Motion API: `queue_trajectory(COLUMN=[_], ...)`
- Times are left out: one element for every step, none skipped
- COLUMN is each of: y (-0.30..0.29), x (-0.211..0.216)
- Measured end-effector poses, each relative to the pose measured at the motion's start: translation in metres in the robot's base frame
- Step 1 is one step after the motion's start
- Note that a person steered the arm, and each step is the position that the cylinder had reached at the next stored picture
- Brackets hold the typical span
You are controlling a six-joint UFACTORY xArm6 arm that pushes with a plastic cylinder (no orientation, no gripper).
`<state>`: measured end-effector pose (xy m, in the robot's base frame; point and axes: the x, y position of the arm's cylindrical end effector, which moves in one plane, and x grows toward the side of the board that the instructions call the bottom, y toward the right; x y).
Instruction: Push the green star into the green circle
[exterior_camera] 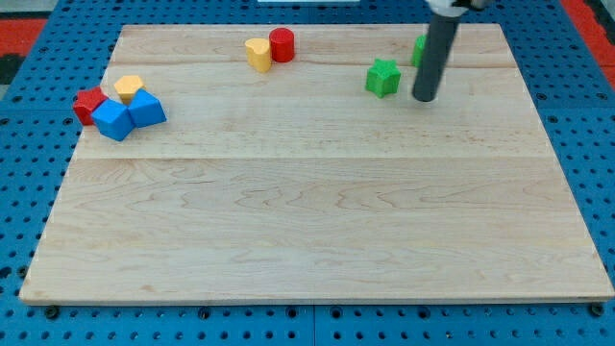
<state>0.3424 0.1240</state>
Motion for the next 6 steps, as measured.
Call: queue_trajectory(y=[-0.072, -0.055, -0.012, -0.002, -0.002, -0.022], x=[-0.017, -0.037, -0.043, -0.048, -0.054, -0.054])
